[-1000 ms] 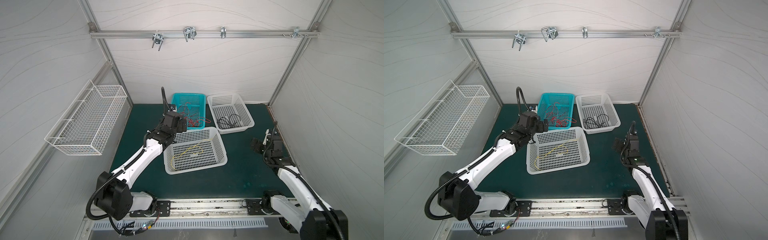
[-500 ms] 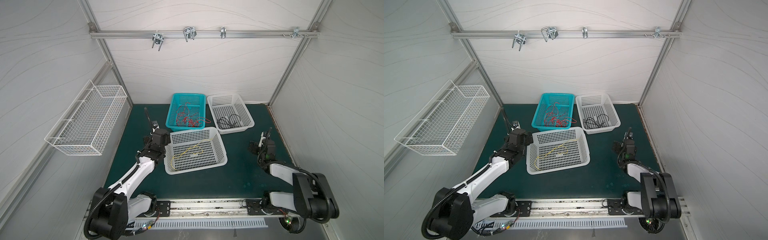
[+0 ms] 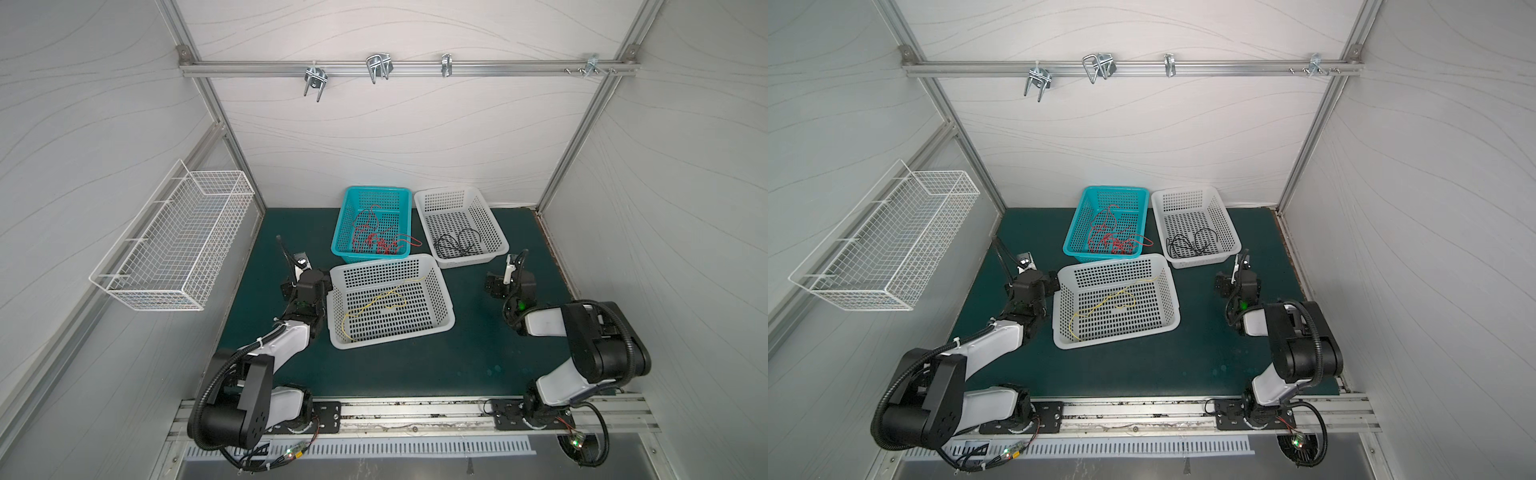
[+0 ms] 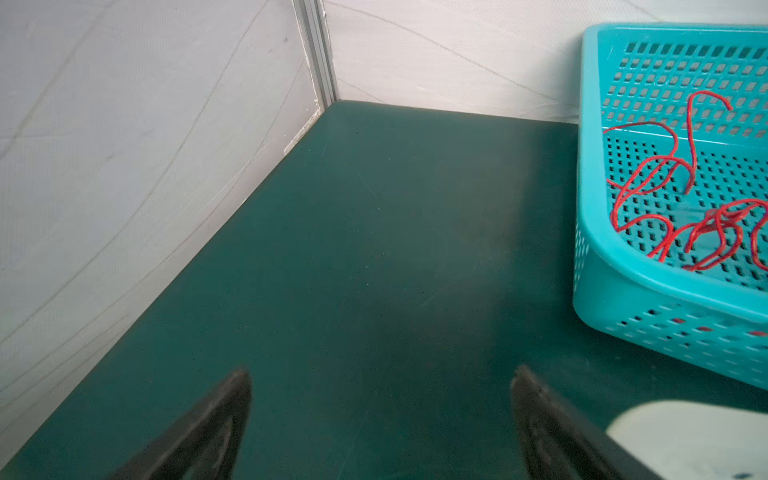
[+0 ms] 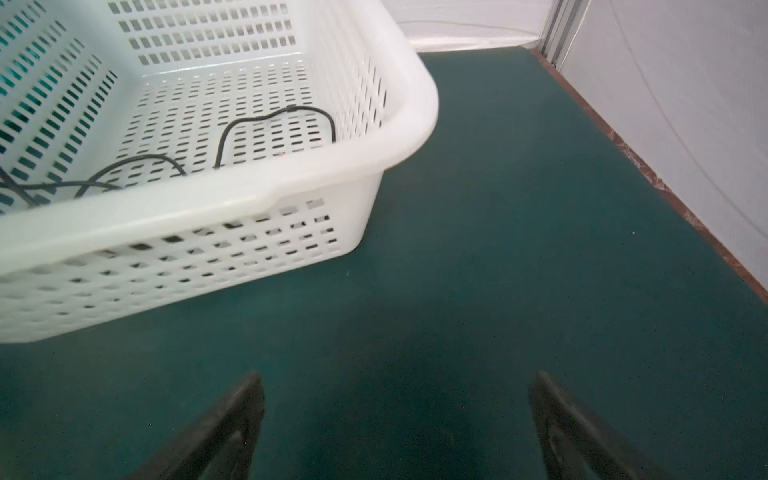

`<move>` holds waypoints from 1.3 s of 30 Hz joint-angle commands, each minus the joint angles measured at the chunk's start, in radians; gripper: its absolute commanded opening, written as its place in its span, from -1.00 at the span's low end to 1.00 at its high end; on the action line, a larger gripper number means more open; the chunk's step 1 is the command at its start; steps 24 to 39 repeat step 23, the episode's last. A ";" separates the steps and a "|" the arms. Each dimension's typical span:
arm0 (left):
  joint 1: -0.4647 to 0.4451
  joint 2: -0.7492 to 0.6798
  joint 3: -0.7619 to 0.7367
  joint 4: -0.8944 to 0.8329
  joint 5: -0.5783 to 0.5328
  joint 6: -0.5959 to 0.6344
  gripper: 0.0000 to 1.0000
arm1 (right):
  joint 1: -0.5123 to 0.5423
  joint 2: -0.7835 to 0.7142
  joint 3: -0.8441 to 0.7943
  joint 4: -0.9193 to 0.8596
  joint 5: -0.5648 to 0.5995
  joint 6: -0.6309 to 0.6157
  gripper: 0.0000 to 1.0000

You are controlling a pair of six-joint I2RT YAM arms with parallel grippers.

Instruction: Untangle the cables

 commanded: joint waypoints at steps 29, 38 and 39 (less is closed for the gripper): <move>0.097 0.236 -0.006 0.287 0.168 0.008 0.99 | -0.011 -0.002 0.020 0.015 -0.014 -0.027 0.98; 0.097 0.236 -0.006 0.287 0.168 0.008 0.99 | -0.011 -0.002 0.020 0.015 -0.014 -0.027 0.98; 0.097 0.236 -0.006 0.287 0.168 0.008 0.99 | -0.011 -0.002 0.020 0.015 -0.014 -0.027 0.98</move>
